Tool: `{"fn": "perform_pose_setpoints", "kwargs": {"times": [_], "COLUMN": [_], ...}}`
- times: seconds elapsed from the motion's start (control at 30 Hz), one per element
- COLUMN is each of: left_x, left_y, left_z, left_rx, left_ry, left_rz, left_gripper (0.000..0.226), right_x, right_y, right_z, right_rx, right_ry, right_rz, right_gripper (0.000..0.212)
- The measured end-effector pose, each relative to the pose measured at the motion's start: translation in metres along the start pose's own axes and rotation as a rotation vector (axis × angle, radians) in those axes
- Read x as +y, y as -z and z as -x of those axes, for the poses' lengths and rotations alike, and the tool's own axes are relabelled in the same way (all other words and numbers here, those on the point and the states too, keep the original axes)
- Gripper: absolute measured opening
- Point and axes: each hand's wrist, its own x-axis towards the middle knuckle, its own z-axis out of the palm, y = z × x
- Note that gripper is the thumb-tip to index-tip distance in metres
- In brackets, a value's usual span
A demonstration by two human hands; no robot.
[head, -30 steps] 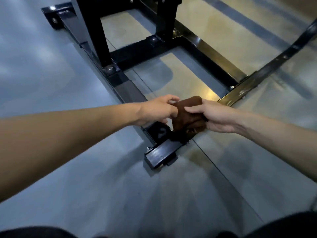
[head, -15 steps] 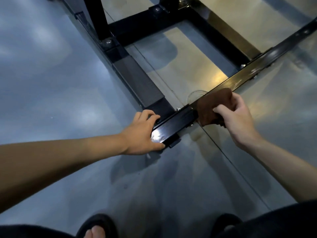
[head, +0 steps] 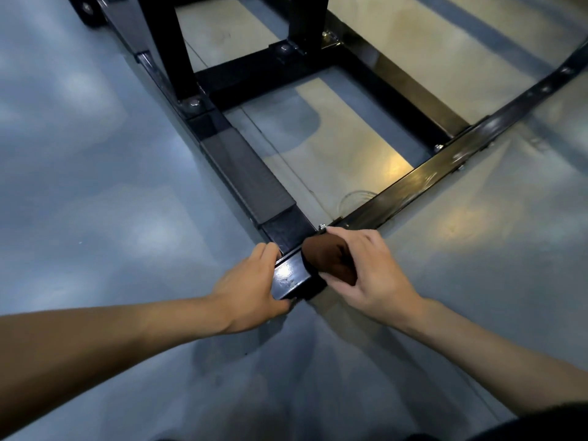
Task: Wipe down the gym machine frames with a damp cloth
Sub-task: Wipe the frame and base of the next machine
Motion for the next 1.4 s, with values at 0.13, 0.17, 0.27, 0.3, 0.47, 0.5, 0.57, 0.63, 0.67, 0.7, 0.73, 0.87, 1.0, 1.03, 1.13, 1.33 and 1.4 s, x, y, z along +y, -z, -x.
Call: {"fn": "perform_pose_setpoints", "kwargs": {"times": [0.13,0.17,0.27,0.3,0.47,0.5,0.57,0.63,0.67,0.7,0.73,0.87,1.0,1.03,1.13,1.33,1.4], "left_x": [-0.003,-0.004,-0.013,-0.016,-0.017,-0.016,-0.017,-0.019,-0.021,-0.023,-0.025,-0.026,-0.031,-0.033,-0.038,-0.035,-0.036], "left_y": [0.002,0.002,-0.001,0.000,0.015,0.018,0.018,0.017,0.016,0.015,0.014,0.020,0.022,0.021,0.016,0.019,0.017], "left_z": [0.002,0.002,0.000,-0.002,-0.010,-0.009,-0.009,-0.009,-0.009,-0.010,-0.010,-0.012,-0.018,-0.018,-0.016,-0.016,-0.018], "left_rx": [-0.010,-0.011,-0.061,-0.078,-0.194,-0.190,-0.164,-0.166,-0.174,-0.173,-0.176,-0.209,-0.190,-0.190,-0.194,-0.179,-0.177], "left_ry": [-0.015,-0.011,0.046,0.054,-0.044,-0.063,-0.102,-0.096,-0.085,-0.081,-0.083,-0.099,-0.151,-0.150,-0.162,-0.204,-0.191], "left_rz": [0.098,0.115,0.162,0.169,0.054,0.083,0.155,0.142,0.113,0.093,0.084,0.057,-0.001,-0.005,-0.012,0.104,0.154], "left_gripper": [0.061,0.062,0.081,0.088,0.081,0.074,0.067,0.072,0.078,0.084,0.090,0.094,0.080,0.080,0.085,0.071,0.068], "right_x": [-0.027,-0.032,-0.026,-0.020,-0.031,-0.041,-0.053,-0.045,-0.035,-0.026,-0.016,-0.025,-0.053,-0.047,-0.017,-0.058,-0.066], "right_y": [-0.017,-0.018,-0.005,0.002,0.001,-0.012,-0.034,-0.033,-0.028,-0.021,-0.014,-0.020,-0.039,-0.036,-0.017,-0.036,-0.041], "right_z": [0.008,0.010,0.005,0.000,-0.037,-0.038,-0.027,-0.014,-0.010,-0.008,-0.009,-0.027,-0.006,0.002,0.009,-0.032,-0.023], "right_rx": [-0.104,-0.170,-0.169,-0.100,0.027,-0.018,-0.141,-0.195,-0.160,-0.102,-0.041,0.035,-0.182,-0.169,0.039,-0.038,-0.103], "right_ry": [0.103,0.129,0.059,-0.034,-0.156,-0.066,0.077,0.117,0.110,0.071,0.007,-0.112,0.147,0.150,-0.046,-0.073,-0.009], "right_rz": [-0.035,-0.047,-0.050,-0.044,-0.057,-0.068,-0.068,-0.051,-0.049,-0.056,-0.057,-0.064,-0.009,0.003,-0.035,-0.001,0.087], "right_gripper": [0.073,0.073,0.063,0.059,0.034,0.038,0.052,0.057,0.057,0.056,0.054,0.045,0.059,0.060,0.052,0.052,0.062]}}
